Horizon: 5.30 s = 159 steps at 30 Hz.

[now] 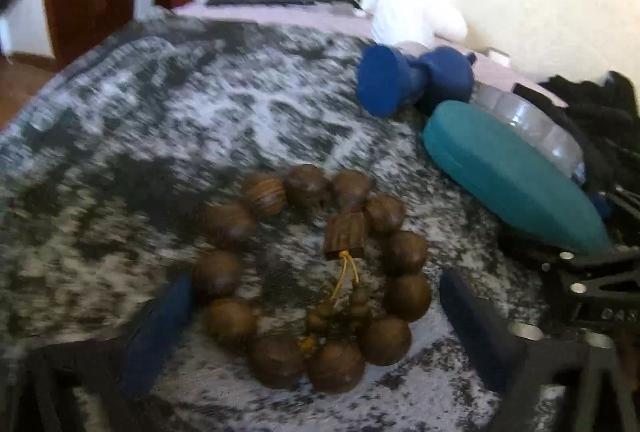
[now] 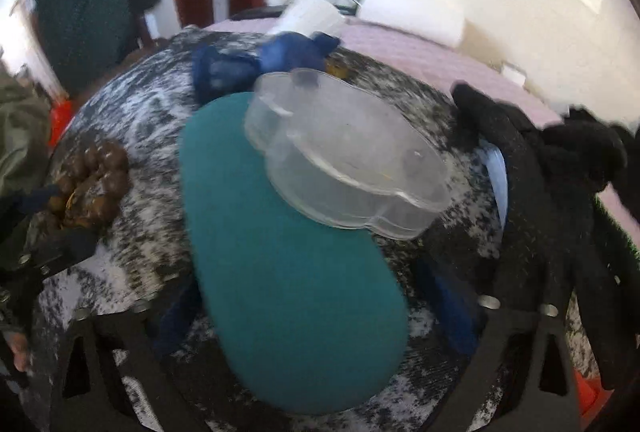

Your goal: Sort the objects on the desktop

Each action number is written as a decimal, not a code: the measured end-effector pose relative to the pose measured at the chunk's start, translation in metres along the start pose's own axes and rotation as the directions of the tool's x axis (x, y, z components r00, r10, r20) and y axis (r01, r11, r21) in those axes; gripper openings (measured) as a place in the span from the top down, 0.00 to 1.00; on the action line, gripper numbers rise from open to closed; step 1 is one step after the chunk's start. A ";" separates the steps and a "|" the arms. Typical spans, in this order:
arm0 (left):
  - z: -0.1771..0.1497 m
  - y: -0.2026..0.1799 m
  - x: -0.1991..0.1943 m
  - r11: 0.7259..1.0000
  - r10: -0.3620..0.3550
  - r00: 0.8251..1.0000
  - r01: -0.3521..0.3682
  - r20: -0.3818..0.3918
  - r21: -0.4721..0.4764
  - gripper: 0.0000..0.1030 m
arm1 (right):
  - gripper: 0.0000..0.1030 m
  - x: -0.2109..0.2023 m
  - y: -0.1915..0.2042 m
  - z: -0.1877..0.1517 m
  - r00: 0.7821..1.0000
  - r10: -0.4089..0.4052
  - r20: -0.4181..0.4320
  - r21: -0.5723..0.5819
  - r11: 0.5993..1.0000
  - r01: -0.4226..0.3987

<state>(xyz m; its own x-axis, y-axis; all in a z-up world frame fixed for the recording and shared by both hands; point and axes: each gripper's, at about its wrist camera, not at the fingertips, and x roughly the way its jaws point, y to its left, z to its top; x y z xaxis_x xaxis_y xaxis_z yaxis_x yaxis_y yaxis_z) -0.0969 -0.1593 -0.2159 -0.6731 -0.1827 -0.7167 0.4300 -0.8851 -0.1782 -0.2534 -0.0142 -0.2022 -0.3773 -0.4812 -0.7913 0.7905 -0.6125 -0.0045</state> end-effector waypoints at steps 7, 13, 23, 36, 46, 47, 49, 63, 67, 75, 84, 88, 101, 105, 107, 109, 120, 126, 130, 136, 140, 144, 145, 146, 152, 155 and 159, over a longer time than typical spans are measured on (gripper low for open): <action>-0.001 0.015 -0.013 0.996 -0.013 1.000 0.015 0.022 -0.094 0.60 | 0.29 -0.018 0.011 -0.014 0.998 -0.046 0.034 0.034 0.998 0.045; -0.003 0.002 -0.042 0.997 0.046 0.998 -0.043 0.043 -0.063 0.67 | 0.34 -0.071 -0.025 -0.061 0.940 0.207 0.272 0.316 0.903 -0.291; -0.010 -0.033 -0.077 1.000 -0.010 0.997 0.010 0.075 0.002 0.59 | 0.34 -0.151 -0.007 -0.147 0.888 0.224 0.401 0.390 0.836 -0.386; -0.028 0.013 -0.031 0.981 0.014 1.000 -0.012 0.009 -0.196 0.13 | 0.34 -0.175 -0.004 -0.156 0.864 0.153 0.480 0.363 0.862 -0.354; -0.013 -0.001 -0.011 0.989 0.043 0.999 -0.043 -0.008 -0.141 0.01 | 0.34 -0.175 0.000 -0.157 0.874 0.138 0.466 0.354 0.876 -0.327; -0.011 0.000 -0.009 0.988 0.040 0.999 -0.041 -0.008 -0.146 0.01 | 0.34 -0.175 0.003 -0.156 0.877 0.130 0.462 0.348 0.883 -0.314; -0.009 0.000 -0.006 0.987 0.041 0.999 -0.042 -0.010 -0.153 0.01 | 0.34 -0.175 0.004 -0.156 0.879 0.126 0.461 0.343 0.887 -0.308; -0.007 0.003 -0.011 0.986 0.071 0.997 -0.069 0.008 -0.152 0.75 | 0.34 -0.171 0.000 -0.161 0.879 0.144 0.455 0.385 0.858 -0.340; -0.008 0.009 -0.015 0.982 0.054 0.998 -0.050 0.015 -0.181 0.81 | 0.34 -0.168 -0.001 -0.162 0.878 0.160 0.451 0.402 0.842 -0.359; -0.002 0.013 -0.065 0.980 0.049 0.993 -0.027 0.111 -0.197 0.82 | 0.34 -0.175 0.009 -0.160 0.879 0.151 0.452 0.367 0.867 -0.337; -0.002 -0.007 -0.097 0.989 -0.010 0.991 0.029 0.136 -0.143 0.82 | 0.34 -0.204 0.012 -0.163 0.834 0.127 0.537 0.331 0.878 -0.347; 0.003 -0.030 -0.117 0.996 -0.034 0.986 0.047 0.162 -0.075 0.82 | 0.34 -0.222 0.012 -0.166 0.818 0.104 0.566 0.322 0.885 -0.336; 0.005 -0.048 -0.134 0.997 -0.069 0.982 0.076 0.177 -0.029 0.82 | 0.05 -0.255 0.018 -0.169 0.902 -0.040 0.431 0.368 0.920 -0.135; -0.001 -0.039 -0.111 1.000 -0.014 0.991 0.016 0.132 -0.014 0.37 | 0.00 -0.245 0.022 -0.163 0.943 -0.114 0.313 0.350 0.937 -0.003; -0.008 -0.031 -0.097 1.000 0.010 0.996 -0.008 0.090 -0.027 0.28 | 0.00 -0.234 0.022 -0.160 0.962 -0.140 0.234 0.320 0.946 0.060; -0.017 -0.023 -0.088 0.998 -0.005 0.998 0.009 0.061 -0.062 0.28 | 0.00 -0.221 0.018 -0.162 0.976 -0.145 0.164 0.307 0.947 0.089; -0.049 -0.026 -0.084 0.998 -0.050 0.984 0.057 0.169 -0.036 0.11 | 0.00 -0.184 0.025 -0.171 0.997 0.024 0.075 0.265 0.963 -0.043; -0.056 -0.063 -0.067 0.984 0.046 0.992 -0.065 0.122 0.165 0.06 | 0.00 -0.159 0.040 -0.170 1.000 -0.025 0.000 0.212 0.977 0.024; -0.056 -0.063 -0.055 0.984 0.029 0.998 -0.038 0.058 0.172 0.03 | 0.00 -0.144 0.047 -0.173 0.998 -0.060 -0.018 0.168 0.984 0.062; -0.054 -0.058 -0.025 0.983 0.100 0.993 -0.088 -0.069 0.161 0.00 | 0.01 -0.135 0.050 -0.171 0.995 -0.091 -0.027 0.158 0.983 0.095; -0.054 -0.053 -0.029 0.989 0.066 0.996 -0.057 -0.061 0.137 0.10 | 0.20 -0.139 0.054 -0.171 0.994 -0.106 0.006 0.156 0.982 0.104; -0.056 -0.062 -0.040 0.984 0.070 0.997 -0.066 -0.017 0.165 0.49 | 0.32 -0.141 0.058 -0.171 0.995 -0.096 0.031 0.132 0.987 0.091; -0.056 -0.063 -0.041 0.985 0.070 0.997 -0.067 -0.013 0.161 0.51 | 0.32 -0.143 0.055 -0.172 0.996 -0.076 0.039 0.151 0.986 0.069; -0.056 -0.065 -0.042 0.985 0.071 0.997 -0.068 -0.010 0.157 0.55 | 0.33 -0.144 0.051 -0.173 0.997 -0.056 0.048 0.169 0.985 0.047; -0.043 -0.062 -0.056 0.996 0.007 1.000 -0.006 -0.013 0.090 0.72 | 0.34 -0.169 0.026 -0.185 0.977 0.054 0.204 0.304 0.946 -0.115; -0.035 -0.054 -0.071 0.998 -0.042 0.999 0.041 0.013 0.041 0.79 | 0.34 -0.185 0.024 -0.187 0.959 0.070 0.275 0.322 0.933 -0.161; -0.029 -0.046 -0.082 0.999 -0.049 0.998 0.049 0.026 0.013 0.79 | 0.34 -0.199 0.021 -0.186 0.942 0.094 0.322 0.347 0.914 -0.210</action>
<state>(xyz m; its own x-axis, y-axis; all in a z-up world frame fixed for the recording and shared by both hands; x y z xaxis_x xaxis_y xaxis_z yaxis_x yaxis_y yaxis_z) -0.0442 -0.0910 -0.1682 -0.7086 -0.1501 -0.6894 0.3888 -0.8985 -0.2040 -0.0723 0.1853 -0.1585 -0.4368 -0.7129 -0.5485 0.6346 -0.6764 0.3738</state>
